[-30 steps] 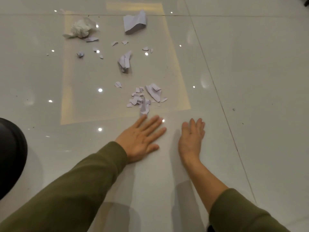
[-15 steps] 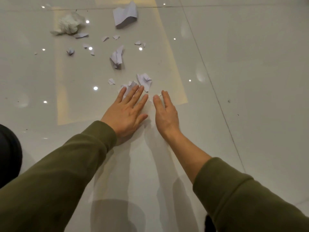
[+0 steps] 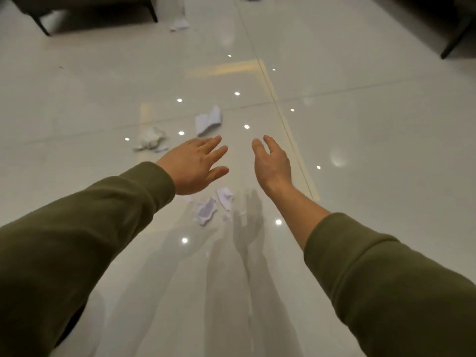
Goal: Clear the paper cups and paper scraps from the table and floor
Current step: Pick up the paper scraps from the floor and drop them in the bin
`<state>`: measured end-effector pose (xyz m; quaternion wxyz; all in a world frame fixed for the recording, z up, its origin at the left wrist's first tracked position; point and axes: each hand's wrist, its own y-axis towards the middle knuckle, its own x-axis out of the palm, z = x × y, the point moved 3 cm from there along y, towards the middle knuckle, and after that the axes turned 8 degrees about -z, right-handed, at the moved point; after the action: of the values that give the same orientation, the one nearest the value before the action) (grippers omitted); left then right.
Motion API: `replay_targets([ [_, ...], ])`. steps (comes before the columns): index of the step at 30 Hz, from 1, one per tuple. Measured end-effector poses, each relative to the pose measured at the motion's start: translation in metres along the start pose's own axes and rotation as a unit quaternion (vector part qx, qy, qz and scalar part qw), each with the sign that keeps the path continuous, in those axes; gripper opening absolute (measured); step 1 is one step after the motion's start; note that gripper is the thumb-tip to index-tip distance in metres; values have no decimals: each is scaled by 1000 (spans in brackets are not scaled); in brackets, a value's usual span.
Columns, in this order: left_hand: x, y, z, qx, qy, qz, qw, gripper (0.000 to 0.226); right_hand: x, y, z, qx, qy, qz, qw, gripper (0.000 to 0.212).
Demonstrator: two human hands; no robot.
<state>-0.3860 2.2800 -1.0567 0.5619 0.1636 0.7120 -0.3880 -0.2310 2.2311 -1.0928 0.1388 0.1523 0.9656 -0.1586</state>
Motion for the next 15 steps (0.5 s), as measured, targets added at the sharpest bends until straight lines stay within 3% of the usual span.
replay_targets([
  [5,-2,-24,-37,-68,-54,-10,996,62,6,4,-20,0,-4,-36,999,51],
  [9,42,-35,-73,-148,-131,-26,980,61,32,13,3,23,-13,-45,999,50],
  [15,117,-27,-118,-176,-193,-40,965,60,92,33,34,34,-22,-42,998,50],
])
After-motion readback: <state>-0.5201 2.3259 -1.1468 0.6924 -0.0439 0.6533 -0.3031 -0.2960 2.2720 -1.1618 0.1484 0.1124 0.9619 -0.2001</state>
